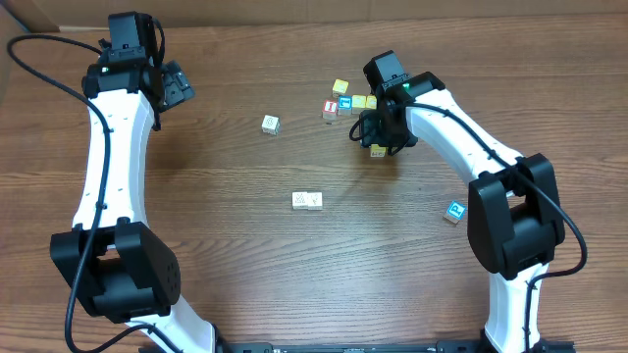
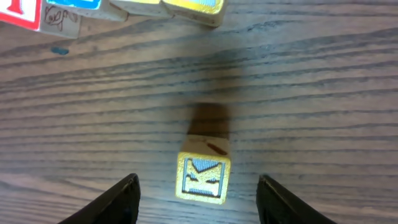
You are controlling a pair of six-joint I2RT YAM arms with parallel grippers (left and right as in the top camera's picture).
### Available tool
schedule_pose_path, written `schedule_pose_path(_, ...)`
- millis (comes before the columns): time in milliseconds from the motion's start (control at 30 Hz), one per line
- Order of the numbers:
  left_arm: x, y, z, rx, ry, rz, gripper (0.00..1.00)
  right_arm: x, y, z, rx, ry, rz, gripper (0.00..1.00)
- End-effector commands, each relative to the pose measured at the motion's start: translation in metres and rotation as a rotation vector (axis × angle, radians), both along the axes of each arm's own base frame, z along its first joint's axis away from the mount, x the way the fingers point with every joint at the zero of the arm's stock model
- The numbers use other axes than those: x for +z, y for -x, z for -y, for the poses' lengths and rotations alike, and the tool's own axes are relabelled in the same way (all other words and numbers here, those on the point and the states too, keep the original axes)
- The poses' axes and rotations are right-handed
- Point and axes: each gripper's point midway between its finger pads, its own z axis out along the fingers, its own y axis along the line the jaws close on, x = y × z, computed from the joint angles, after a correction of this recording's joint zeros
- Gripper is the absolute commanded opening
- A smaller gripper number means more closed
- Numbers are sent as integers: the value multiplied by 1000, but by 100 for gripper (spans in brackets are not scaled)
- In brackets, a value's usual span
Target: Flip 5 blocks
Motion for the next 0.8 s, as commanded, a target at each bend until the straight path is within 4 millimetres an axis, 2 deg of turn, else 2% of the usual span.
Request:
schedule_pose_path(0, 14, -1, -4, 28, -7, 40, 100, -9, -1, 3, 0, 29, -3, 56)
schedule_pose_path(400, 14, -1, -4, 28, -6, 39, 100, -35, 8, 7, 1, 31, -17, 50)
schedule_pose_path(467, 14, -1, -4, 29, -6, 39, 100, -38, 10, 7, 0, 31, -19, 46)
schedule_pose_path(600, 14, -1, -4, 29, -6, 40, 100, -40, 11, 4, 1, 13, -25, 35)
schedule_pose_path(767, 14, -1, -4, 29, -6, 39, 100, -36, 7, -3, 5, -24, -12, 34)
